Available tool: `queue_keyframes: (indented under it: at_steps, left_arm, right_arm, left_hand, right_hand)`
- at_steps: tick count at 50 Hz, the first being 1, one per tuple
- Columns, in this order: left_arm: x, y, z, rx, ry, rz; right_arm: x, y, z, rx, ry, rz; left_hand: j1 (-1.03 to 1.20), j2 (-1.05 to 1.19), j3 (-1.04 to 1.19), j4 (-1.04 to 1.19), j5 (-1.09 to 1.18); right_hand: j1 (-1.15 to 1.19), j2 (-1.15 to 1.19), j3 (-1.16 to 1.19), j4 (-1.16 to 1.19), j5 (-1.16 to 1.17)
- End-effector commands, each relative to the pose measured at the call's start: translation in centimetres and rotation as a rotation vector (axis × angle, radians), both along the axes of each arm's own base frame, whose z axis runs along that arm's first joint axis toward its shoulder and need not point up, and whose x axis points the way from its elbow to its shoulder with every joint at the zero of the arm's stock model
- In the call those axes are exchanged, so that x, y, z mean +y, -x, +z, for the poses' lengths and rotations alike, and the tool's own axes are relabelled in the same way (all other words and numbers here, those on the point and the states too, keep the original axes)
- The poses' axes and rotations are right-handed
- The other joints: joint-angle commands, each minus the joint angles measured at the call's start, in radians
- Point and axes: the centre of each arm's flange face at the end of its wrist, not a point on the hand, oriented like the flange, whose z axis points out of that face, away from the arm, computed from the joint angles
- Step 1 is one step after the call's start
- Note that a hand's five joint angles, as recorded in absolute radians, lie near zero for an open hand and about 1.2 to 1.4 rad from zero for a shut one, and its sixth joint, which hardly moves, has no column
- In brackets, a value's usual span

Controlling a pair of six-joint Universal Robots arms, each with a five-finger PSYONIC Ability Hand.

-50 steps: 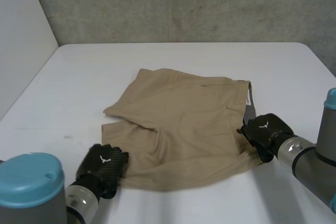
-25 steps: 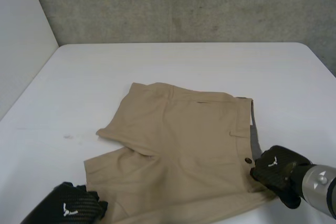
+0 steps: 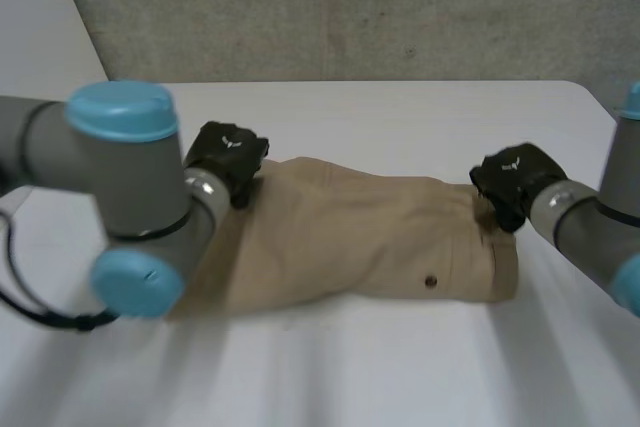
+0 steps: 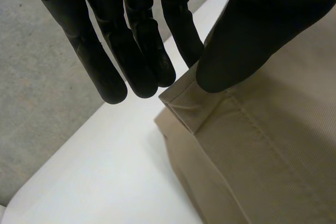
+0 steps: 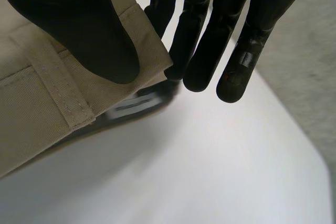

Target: Fold the shorts.

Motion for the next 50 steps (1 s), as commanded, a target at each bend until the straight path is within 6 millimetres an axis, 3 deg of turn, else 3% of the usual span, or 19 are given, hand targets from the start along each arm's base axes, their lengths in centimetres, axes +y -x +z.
queue_keyframes:
  at_steps: [1, 6, 10, 16, 20, 21, 22, 24, 25, 28, 29, 30, 34, 37, 41, 45, 50]
  left_arm:
    - [-5.8, 2.7, -2.9, 0.001, 0.076, 0.041]
    - [-10.0, 3.0, -4.5, -0.061, 0.210, 0.059]
    - [-11.8, 3.6, -6.1, -0.110, 0.325, 0.062]
    - [-12.9, 4.1, -7.8, -0.132, 0.421, 0.072]
    - [-12.9, 4.2, -8.3, -0.123, 0.430, 0.071]
    - [-12.5, 4.3, -8.8, -0.126, 0.413, 0.061]
    - [-12.2, 4.4, -9.1, -0.128, 0.403, 0.052]
    - [-11.6, 4.6, -9.3, -0.131, 0.386, 0.039]
    - [-10.8, 5.1, -8.8, -0.129, 0.386, 0.024]
    - [-9.7, 5.9, -5.8, -0.095, 0.423, 0.007]
    - [-9.2, 5.9, -3.8, -0.075, 0.444, 0.010]
    - [-9.1, 5.8, -3.2, -0.067, 0.448, 0.013]
    - [-7.9, 5.0, 0.0, -0.003, 0.442, 0.023]
    - [-6.4, 3.7, 2.3, 0.078, 0.401, 0.032]
    - [-4.3, 0.9, 2.6, 0.167, 0.273, 0.060]
    - [-1.8, -1.5, 2.1, 0.250, 0.150, 0.088]
    - [1.4, -3.1, 0.4, 0.297, 0.025, 0.088]
  right_arm:
    - [-4.2, -1.7, -1.2, -0.030, 0.146, -0.044]
    - [-6.1, -3.0, -2.6, -0.056, 0.222, -0.030]
    - [-7.6, -4.1, -3.8, -0.066, 0.285, -0.014]
    - [-9.5, -4.8, -7.0, -0.050, 0.304, -0.011]
    - [-10.1, -4.9, -7.3, -0.016, 0.328, -0.009]
    - [-10.2, -4.9, -7.1, -0.016, 0.335, -0.009]
    - [-10.2, -5.0, -6.6, -0.020, 0.348, -0.011]
    - [-10.3, -4.9, -5.5, -0.027, 0.369, -0.023]
    - [-10.3, -4.8, -4.8, -0.032, 0.381, -0.032]
    - [-10.0, -4.5, -1.1, -0.078, 0.436, -0.071]
    - [-9.8, -4.4, -0.1, -0.098, 0.450, -0.079]
    - [-9.4, -4.2, 1.8, -0.151, 0.465, -0.089]
    - [-7.4, -3.3, 5.7, -0.292, 0.455, -0.096]
    - [-5.7, -2.9, 6.6, -0.347, 0.404, -0.081]
    - [-2.6, -2.3, 5.4, -0.381, 0.244, -0.045]
    - [-0.4, -0.7, 1.2, -0.369, 0.024, -0.075]
    - [1.4, 0.6, -2.2, -0.352, -0.093, -0.095]
  left_hand:
    - [0.287, 0.198, 0.209, 0.202, 0.241]
    - [0.287, 0.198, 0.209, 0.202, 0.241]
    - [0.287, 0.198, 0.209, 0.202, 0.241]
    - [0.287, 0.198, 0.209, 0.202, 0.241]
    - [0.287, 0.198, 0.209, 0.202, 0.241]
    - [0.067, -0.022, -0.011, -0.018, 0.020]
    - [-0.200, -0.289, -0.278, -0.285, -0.246]
    - [-0.781, -0.870, -0.859, -0.866, -0.827]
    - [-0.934, -1.024, -1.013, -1.020, -0.981]
    - [-0.934, -1.024, -1.013, -1.020, -0.981]
    - [-0.934, -1.024, -1.013, -1.020, -0.981]
    - [-0.934, -1.024, -1.013, -1.020, -0.981]
    - [-0.934, -1.024, -1.013, -1.020, -0.981]
    - [-0.934, -1.024, -1.013, -1.020, -0.981]
    - [-0.934, -1.023, -1.012, -1.019, -0.980]
    - [-0.934, -1.023, -1.012, -1.019, -0.980]
    - [-0.928, -1.017, -1.006, -1.013, -0.974]
  right_hand:
    - [0.409, 0.212, 0.215, 0.203, 0.223]
    - [0.409, 0.212, 0.215, 0.203, 0.223]
    - [0.409, 0.212, 0.215, 0.203, 0.223]
    - [0.409, 0.212, 0.215, 0.203, 0.223]
    - [0.409, 0.212, 0.215, 0.203, 0.223]
    - [0.409, 0.212, 0.215, 0.203, 0.223]
    - [-0.058, -0.255, -0.252, -0.264, -0.244]
    - [-0.594, -0.791, -0.789, -0.801, -0.780]
    - [-0.797, -0.994, -0.992, -1.004, -0.983]
    - [-0.813, -1.010, -1.007, -1.019, -0.999]
    - [-0.813, -1.010, -1.007, -1.019, -0.999]
    - [-0.813, -1.010, -1.007, -1.019, -0.999]
    - [-0.813, -1.010, -1.007, -1.019, -0.999]
    - [-0.813, -1.010, -1.007, -1.019, -0.999]
    - [-0.813, -1.010, -1.007, -1.019, -0.999]
    - [-0.735, -0.932, -0.930, -0.942, -0.921]
    - [-0.632, -0.829, -0.827, -0.839, -0.818]
